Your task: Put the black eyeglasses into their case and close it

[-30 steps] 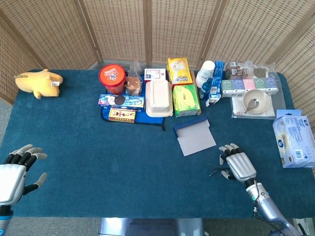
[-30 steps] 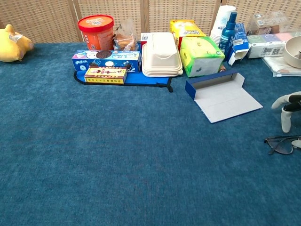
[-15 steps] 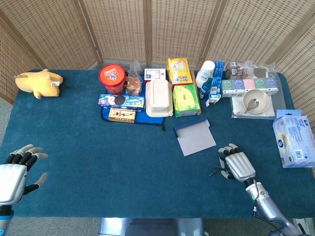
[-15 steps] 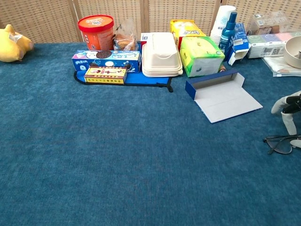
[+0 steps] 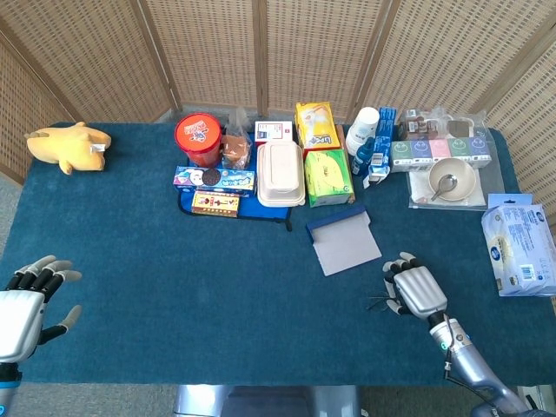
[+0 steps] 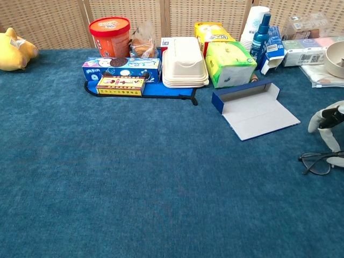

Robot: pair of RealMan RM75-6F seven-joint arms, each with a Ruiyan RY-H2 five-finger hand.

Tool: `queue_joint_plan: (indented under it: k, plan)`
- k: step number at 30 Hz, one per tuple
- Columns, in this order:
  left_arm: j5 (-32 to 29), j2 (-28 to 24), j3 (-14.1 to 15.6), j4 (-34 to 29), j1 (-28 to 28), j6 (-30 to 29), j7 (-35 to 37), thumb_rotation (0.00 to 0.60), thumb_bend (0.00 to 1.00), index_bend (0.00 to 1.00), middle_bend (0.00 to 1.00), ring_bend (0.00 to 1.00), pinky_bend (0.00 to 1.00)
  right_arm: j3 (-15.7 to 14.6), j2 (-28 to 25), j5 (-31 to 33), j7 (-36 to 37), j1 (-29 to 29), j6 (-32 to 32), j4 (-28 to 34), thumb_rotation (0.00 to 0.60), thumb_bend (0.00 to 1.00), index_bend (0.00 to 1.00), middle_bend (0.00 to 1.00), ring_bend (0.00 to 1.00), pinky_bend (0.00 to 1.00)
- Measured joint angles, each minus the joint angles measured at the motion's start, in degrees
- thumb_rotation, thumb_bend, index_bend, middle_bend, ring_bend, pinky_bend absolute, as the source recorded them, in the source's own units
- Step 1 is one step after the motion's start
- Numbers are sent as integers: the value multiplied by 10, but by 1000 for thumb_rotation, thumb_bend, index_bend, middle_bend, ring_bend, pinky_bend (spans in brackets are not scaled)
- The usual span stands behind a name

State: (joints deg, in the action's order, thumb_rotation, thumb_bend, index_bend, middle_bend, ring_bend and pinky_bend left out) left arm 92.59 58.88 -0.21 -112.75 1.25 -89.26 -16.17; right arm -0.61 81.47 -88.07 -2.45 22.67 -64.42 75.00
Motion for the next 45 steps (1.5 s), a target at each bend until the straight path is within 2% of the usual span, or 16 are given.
queue_joint_plan:
  k: [11, 16, 24, 32, 35, 39, 45]
  plan:
    - [1, 1, 0, 2, 2, 2, 2, 600, 226, 349, 284, 182, 220, 14, -26, 12, -1, 13, 11, 52, 600, 257, 692, 349, 301, 187]
    - [2, 1, 0, 2, 1, 1, 2, 599, 227, 348, 284, 181, 220, 32, -35, 18, -3, 31, 22, 70, 600, 258, 691, 349, 302, 187]
    - [4, -1, 1, 0, -1, -3, 1, 600, 227, 347, 283, 182, 219, 59, -31, 35, -7, 73, 61, 68, 600, 254, 689, 349, 301, 188]
    - [7, -4, 3, -1, -5, -7, 3, 599, 227, 346, 283, 182, 219, 78, -11, 59, -6, 110, 104, 39, 600, 248, 680, 346, 302, 189]
    - [6, -6, 2, -1, -6, -10, 4, 598, 227, 346, 283, 182, 219, 80, -6, 63, -9, 117, 108, 32, 600, 249, 635, 341, 297, 188]
    - [5, -7, 2, -1, -6, -10, 6, 599, 226, 346, 284, 182, 219, 78, -8, 66, -20, 113, 100, 42, 600, 252, 544, 298, 238, 188]
    - [5, -4, 0, 2, -2, -4, 9, 600, 227, 346, 283, 181, 219, 64, -31, 79, -66, 92, 81, 100, 600, 252, 449, 248, 200, 189]
